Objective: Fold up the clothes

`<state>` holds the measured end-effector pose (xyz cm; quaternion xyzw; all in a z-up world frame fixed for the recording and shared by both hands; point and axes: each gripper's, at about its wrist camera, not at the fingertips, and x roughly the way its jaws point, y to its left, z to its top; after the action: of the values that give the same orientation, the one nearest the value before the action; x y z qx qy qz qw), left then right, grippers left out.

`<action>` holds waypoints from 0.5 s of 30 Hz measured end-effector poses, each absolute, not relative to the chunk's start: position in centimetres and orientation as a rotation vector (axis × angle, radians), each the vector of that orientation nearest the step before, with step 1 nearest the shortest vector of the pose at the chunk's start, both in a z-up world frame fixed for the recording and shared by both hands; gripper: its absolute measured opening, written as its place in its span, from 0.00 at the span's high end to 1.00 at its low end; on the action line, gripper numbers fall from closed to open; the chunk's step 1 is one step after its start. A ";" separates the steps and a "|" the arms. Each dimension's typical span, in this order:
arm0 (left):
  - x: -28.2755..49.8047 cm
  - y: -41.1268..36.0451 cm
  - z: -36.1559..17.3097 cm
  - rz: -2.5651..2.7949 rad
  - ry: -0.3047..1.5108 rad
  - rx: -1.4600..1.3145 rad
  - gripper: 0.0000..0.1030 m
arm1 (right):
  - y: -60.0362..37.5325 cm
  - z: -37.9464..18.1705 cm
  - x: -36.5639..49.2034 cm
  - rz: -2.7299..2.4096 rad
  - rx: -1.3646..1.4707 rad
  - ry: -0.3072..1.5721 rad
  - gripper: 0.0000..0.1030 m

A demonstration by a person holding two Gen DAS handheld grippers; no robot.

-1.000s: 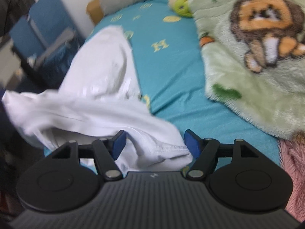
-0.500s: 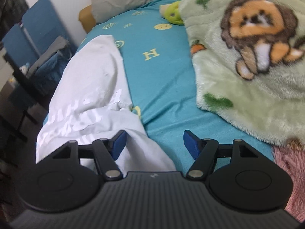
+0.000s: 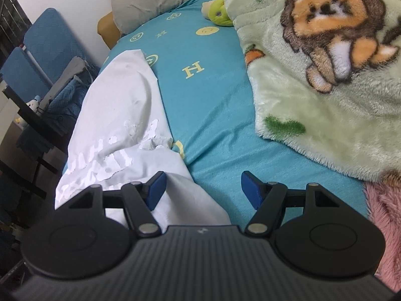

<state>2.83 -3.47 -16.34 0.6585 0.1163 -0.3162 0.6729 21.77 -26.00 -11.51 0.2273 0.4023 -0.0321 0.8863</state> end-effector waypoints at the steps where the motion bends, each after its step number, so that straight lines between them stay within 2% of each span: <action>1: 2.7 -3.3 -16.7 -0.716 0.245 1.505 0.48 | -26.0 -11.6 21.8 -0.066 0.471 0.838 0.33; 5: 4.1 -2.4 -16.5 -0.730 0.276 1.458 0.52 | -25.8 -11.8 22.0 -0.064 0.470 0.845 0.33; 7: 5.3 -2.2 -15.6 -0.734 0.338 1.371 0.71 | -25.9 -11.8 22.0 -0.061 0.480 0.848 0.33; 8: 5.7 -2.1 -14.9 -0.730 0.357 1.319 0.77 | -25.9 -11.8 22.0 -0.061 0.484 0.849 0.33; 9: 6.1 -2.0 -14.0 -0.729 0.376 1.254 0.87 | -25.9 -11.8 22.0 -0.062 0.486 0.849 0.33; 10: 6.7 -1.8 -12.8 -0.730 0.392 1.158 0.91 | -25.8 -11.9 22.0 -0.064 0.488 0.850 0.33; 15: 9.3 0.6 -6.2 -0.733 0.405 0.647 0.96 | -25.8 -11.4 21.6 -0.054 0.492 0.835 0.33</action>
<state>9.34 0.62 -6.24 0.3086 0.1934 -0.3495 0.8633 21.60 -25.76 -11.40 0.2362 0.4013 -0.0260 0.8846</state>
